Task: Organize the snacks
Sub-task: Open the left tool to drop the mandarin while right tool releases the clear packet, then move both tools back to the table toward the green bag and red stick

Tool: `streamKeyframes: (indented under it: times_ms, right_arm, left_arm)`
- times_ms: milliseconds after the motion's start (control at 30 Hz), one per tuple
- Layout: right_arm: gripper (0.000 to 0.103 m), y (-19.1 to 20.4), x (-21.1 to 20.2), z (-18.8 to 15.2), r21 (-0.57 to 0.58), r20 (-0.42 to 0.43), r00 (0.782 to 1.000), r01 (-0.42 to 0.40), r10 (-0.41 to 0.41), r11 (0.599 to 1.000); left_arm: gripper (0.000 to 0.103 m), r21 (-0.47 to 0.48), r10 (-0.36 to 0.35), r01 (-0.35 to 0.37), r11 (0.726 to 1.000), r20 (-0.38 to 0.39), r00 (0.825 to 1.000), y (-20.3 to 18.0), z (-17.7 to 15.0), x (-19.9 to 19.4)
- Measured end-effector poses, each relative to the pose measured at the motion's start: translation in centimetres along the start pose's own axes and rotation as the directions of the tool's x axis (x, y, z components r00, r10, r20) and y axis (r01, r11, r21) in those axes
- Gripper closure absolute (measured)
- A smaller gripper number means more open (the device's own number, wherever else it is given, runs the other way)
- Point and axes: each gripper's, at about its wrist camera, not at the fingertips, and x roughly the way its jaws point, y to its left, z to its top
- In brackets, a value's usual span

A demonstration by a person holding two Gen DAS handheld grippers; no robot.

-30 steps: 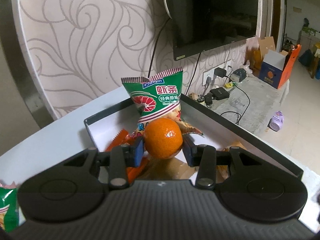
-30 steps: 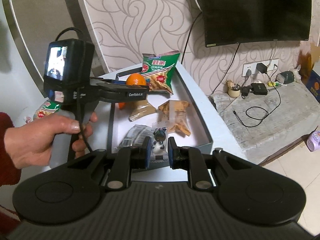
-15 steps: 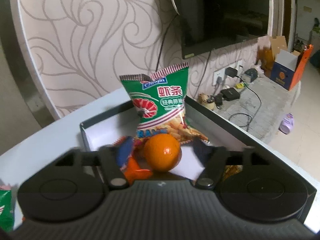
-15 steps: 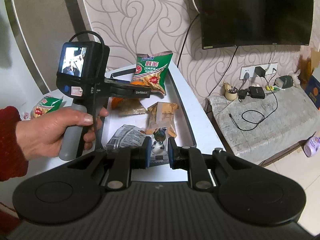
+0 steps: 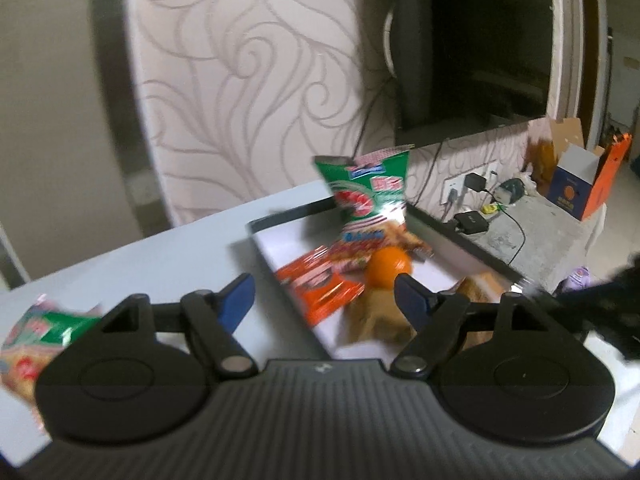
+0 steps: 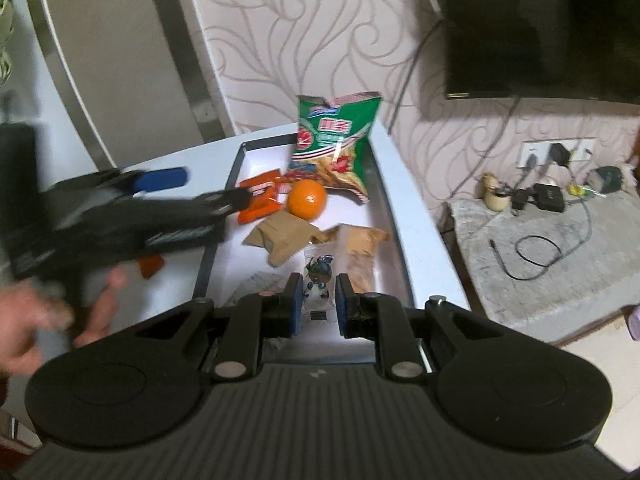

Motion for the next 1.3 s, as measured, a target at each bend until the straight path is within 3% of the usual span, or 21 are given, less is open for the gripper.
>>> streamKeyframes:
  times_ms: [300, 467, 533, 600, 700, 967, 1167, 1300]
  right_arm:
    - [0.083, 1.8, 5.4, 2.7, -0.056, -0.037, 0.998, -0.060, 0.058, 0.997]
    - [0.082, 2.6, 7.5, 3.3, -0.075, -0.040, 0.999, -0.018, 0.015, 0.997]
    - [0.076, 2.3, 7.8, 3.2, -0.050, -0.046, 0.999, -0.006, 0.003, 0.999]
    - [0.055, 2.2, 7.7, 3.2, -0.030, -0.036, 0.999, 0.003, -0.004, 1.000]
    - [0.038, 2.2, 6.9, 3.0, -0.011, -0.008, 1.000, 0.021, -0.022, 1.000]
    - [0.037, 3.8, 4.3, 2.6, 0.007, 0.029, 1.000, 0.006, -0.006, 1.000]
    - [0.036, 6.3, 3.4, 2.1, -0.006, 0.033, 0.999, -0.027, 0.027, 1.000]
    - [0.029, 8.6, 2.8, 1.9, -0.016, 0.040, 0.997, -0.063, 0.064, 0.998]
  left_arm:
    - [0.025, -0.071, 0.096, -0.098, 0.993, -0.022, 0.995, 4.1, -1.9, -4.1]
    - [0.025, -0.063, 0.139, -0.140, 0.988, -0.028, 0.990, 5.3, -2.7, -5.3]
    - [0.025, -0.053, 0.153, -0.154, 0.987, -0.026, 0.988, 5.7, -3.0, -5.7]
    - [0.025, -0.048, 0.168, -0.169, 0.985, -0.024, 0.986, 6.2, -3.2, -6.0]
    - [0.025, -0.042, 0.190, -0.191, 0.981, -0.021, 0.982, 7.2, -3.3, -6.2]
    - [0.025, -0.041, 0.268, -0.269, 0.962, -0.018, 0.963, 10.9, -3.6, -6.5]
    - [0.024, -0.050, 0.267, -0.268, 0.962, -0.031, 0.963, 12.5, -3.3, -6.0]
    - [0.024, -0.054, 0.264, -0.265, 0.963, -0.029, 0.964, 13.1, -3.1, -6.1]
